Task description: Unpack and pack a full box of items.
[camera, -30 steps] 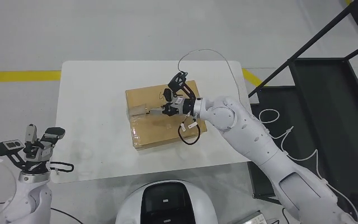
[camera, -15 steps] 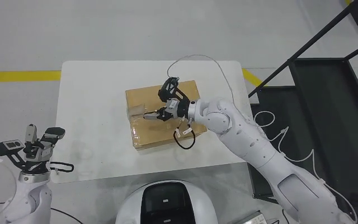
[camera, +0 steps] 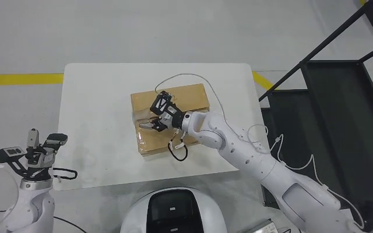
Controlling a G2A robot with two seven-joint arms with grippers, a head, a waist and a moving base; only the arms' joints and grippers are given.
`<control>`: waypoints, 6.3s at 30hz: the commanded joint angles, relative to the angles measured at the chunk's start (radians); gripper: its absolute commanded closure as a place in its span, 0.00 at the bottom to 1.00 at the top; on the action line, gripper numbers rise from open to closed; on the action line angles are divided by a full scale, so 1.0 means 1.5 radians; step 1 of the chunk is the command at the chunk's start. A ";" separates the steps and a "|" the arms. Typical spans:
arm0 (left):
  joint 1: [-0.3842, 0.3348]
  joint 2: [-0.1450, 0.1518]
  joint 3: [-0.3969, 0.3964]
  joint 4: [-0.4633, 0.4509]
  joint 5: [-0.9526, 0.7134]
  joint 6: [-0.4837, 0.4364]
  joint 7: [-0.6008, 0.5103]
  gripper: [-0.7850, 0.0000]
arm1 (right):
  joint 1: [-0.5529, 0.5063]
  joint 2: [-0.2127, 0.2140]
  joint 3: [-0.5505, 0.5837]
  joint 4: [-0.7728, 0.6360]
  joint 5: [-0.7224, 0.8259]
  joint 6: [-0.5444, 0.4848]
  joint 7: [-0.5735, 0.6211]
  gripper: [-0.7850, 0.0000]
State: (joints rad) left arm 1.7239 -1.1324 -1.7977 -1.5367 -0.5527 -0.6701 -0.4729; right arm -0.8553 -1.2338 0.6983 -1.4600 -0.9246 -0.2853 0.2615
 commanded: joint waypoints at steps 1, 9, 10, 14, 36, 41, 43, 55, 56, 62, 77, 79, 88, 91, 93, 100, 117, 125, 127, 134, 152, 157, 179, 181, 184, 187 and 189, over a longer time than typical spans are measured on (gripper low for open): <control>0.001 -0.001 -0.002 -0.001 0.000 0.000 0.000 0.00 | 0.001 -0.006 -0.007 0.004 -0.021 0.032 -0.004 0.00; 0.005 -0.004 -0.004 -0.004 -0.002 0.002 -0.004 0.00 | 0.002 -0.020 -0.016 0.009 -0.075 0.091 0.009 0.00; 0.005 -0.004 -0.004 -0.004 -0.003 0.002 -0.004 0.00 | 0.001 -0.021 -0.016 0.009 -0.081 0.095 0.011 0.00; 0.006 -0.005 -0.007 -0.006 -0.004 0.003 -0.005 0.00 | -0.002 -0.026 -0.015 0.007 -0.106 0.113 0.017 0.00; 0.001 -0.011 -0.016 -0.004 -0.010 0.010 -0.024 0.00 | -0.036 -0.043 0.000 -0.029 -0.243 0.193 0.072 0.00; 0.000 -0.012 -0.017 -0.003 -0.012 0.011 -0.030 0.00 | -0.034 -0.050 0.001 -0.028 -0.260 0.205 0.082 0.00; -0.001 -0.013 -0.016 -0.003 -0.013 0.011 -0.032 0.00 | -0.034 -0.053 -0.001 -0.028 -0.268 0.210 0.089 0.00; -0.002 -0.015 -0.019 0.002 -0.019 0.014 -0.043 0.00 | -0.043 -0.073 0.016 -0.018 -0.288 0.275 0.089 0.00; -0.003 -0.016 -0.019 0.003 -0.019 0.014 -0.044 0.00 | -0.046 -0.073 0.020 -0.018 -0.291 0.278 0.089 0.00; -0.005 -0.018 -0.016 0.001 -0.018 0.015 -0.047 0.00 | -0.071 -0.073 0.041 -0.030 -0.313 0.293 0.092 0.00; -0.011 -0.021 -0.017 0.010 -0.020 0.014 -0.059 0.00 | -0.135 -0.074 0.085 -0.083 -0.341 0.297 0.102 0.00; -0.012 -0.021 -0.015 0.012 -0.021 0.014 -0.062 0.00 | -0.136 -0.075 0.086 -0.085 -0.336 0.284 0.103 0.00; -0.014 -0.022 -0.021 0.020 -0.029 0.013 -0.071 0.00 | -0.077 -0.103 0.043 -0.023 -0.327 0.259 0.119 0.00; -0.012 -0.022 -0.024 0.019 -0.029 0.013 -0.072 0.00 | -0.059 -0.112 0.031 0.000 -0.331 0.268 0.121 0.00; -0.012 -0.023 -0.026 0.019 -0.031 0.013 -0.072 0.00 | -0.048 -0.120 0.024 0.017 -0.333 0.274 0.123 0.00; -0.007 -0.025 -0.022 0.011 -0.027 0.013 -0.074 0.00 | -0.038 -0.134 0.014 0.043 -0.353 0.291 0.130 0.00; -0.001 -0.028 -0.023 0.004 -0.025 0.010 -0.080 0.00 | -0.149 -0.118 0.101 -0.058 -0.430 0.331 0.136 0.00; -0.005 -0.029 -0.021 0.008 -0.027 0.010 -0.088 0.00 | -0.184 -0.116 0.132 -0.083 -0.448 0.344 0.140 0.00; -0.006 -0.029 -0.021 0.010 -0.027 0.010 -0.090 0.00 | -0.191 -0.117 0.138 -0.087 -0.452 0.347 0.140 0.00; -0.013 -0.030 -0.016 0.013 -0.020 0.015 -0.097 0.00 | -0.215 -0.116 0.159 -0.101 -0.465 0.350 0.140 0.00; -0.018 -0.030 -0.016 0.011 -0.020 0.027 -0.118 0.00 | -0.255 -0.102 0.303 -0.159 -0.152 0.078 0.138 0.00; -0.026 -0.028 -0.017 0.006 -0.018 0.035 -0.142 0.00 | -0.247 -0.091 0.353 -0.149 -0.022 -0.069 0.171 0.00; -0.160 -0.015 0.101 -0.100 0.056 0.209 -0.306 0.00 | -0.228 -0.006 0.535 0.001 0.602 -0.343 0.506 0.00; -0.173 -0.016 0.127 -0.103 0.068 0.220 -0.300 0.00 | -0.226 0.007 0.530 0.008 0.625 -0.335 0.514 0.00; -0.194 -0.019 0.162 -0.103 0.077 0.230 -0.287 0.00 | -0.220 0.023 0.517 0.019 0.658 -0.328 0.521 0.00; -0.216 -0.022 0.197 -0.102 0.092 0.237 -0.278 0.00 | -0.214 0.039 0.499 0.031 0.692 -0.326 0.523 0.00; -0.228 -0.023 0.212 -0.098 0.111 0.235 -0.270 0.00 | -0.210 0.047 0.487 0.038 0.709 -0.326 0.524 0.00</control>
State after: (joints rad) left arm 1.3914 -1.1661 -1.4931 -1.6868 -0.4041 -0.3142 -0.8845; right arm -1.1734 -1.1697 1.4381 -1.4086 0.1243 -0.7742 1.0461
